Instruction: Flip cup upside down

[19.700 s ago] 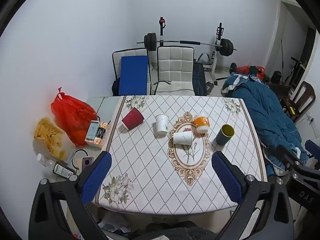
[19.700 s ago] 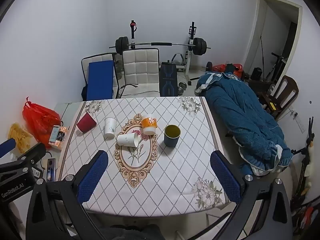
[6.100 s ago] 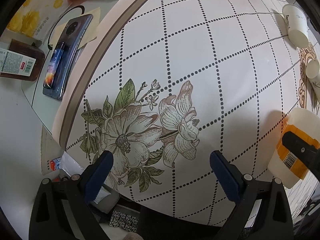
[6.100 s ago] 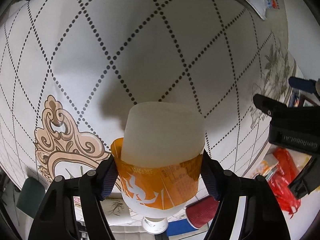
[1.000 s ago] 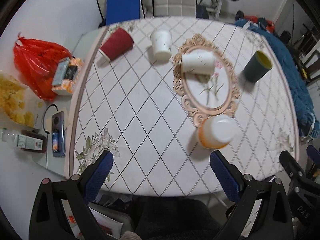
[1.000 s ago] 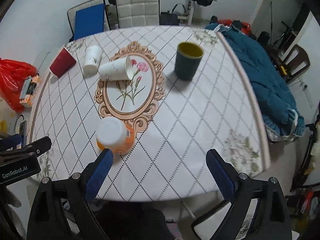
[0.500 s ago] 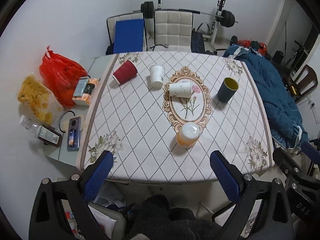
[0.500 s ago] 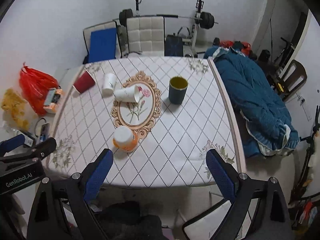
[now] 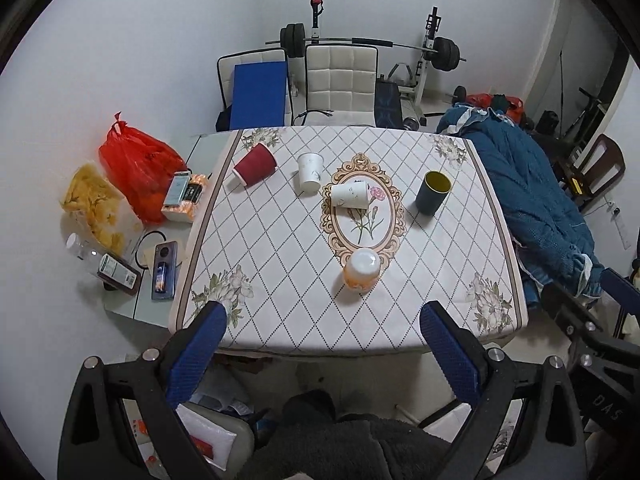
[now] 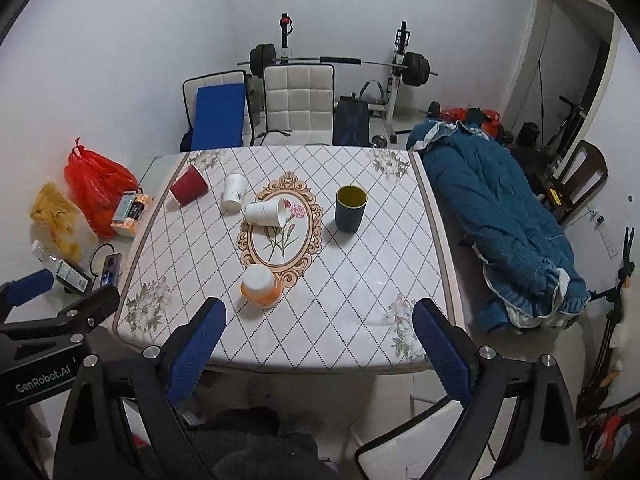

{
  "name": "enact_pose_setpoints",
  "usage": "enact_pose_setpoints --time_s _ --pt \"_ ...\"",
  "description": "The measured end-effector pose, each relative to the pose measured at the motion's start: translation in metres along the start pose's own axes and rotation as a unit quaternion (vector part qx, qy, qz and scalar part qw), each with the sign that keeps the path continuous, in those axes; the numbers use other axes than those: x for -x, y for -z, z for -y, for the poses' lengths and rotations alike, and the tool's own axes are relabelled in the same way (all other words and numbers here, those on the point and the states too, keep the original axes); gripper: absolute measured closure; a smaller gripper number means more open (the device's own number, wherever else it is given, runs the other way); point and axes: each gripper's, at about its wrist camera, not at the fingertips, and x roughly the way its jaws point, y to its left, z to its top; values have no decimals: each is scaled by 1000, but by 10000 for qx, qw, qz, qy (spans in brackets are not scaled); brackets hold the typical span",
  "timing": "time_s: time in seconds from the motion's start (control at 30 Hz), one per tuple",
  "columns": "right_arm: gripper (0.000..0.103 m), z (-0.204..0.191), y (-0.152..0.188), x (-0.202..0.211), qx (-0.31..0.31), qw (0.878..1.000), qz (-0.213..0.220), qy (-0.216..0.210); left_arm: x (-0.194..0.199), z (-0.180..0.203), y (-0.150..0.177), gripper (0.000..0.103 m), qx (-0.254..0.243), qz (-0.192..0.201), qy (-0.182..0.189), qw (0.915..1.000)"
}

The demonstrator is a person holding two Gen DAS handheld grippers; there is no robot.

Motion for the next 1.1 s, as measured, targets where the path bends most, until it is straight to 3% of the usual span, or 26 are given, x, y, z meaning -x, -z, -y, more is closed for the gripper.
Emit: enact_pose_setpoints --time_s 0.33,1.1 --pt "6 3 0 21 -47 10000 29 34 10 -5 4 4 17 29 -30 10000" --pt "6 -8 1 2 -70 9998 -181 -111 15 -16 7 4 47 -16 -23 10000"
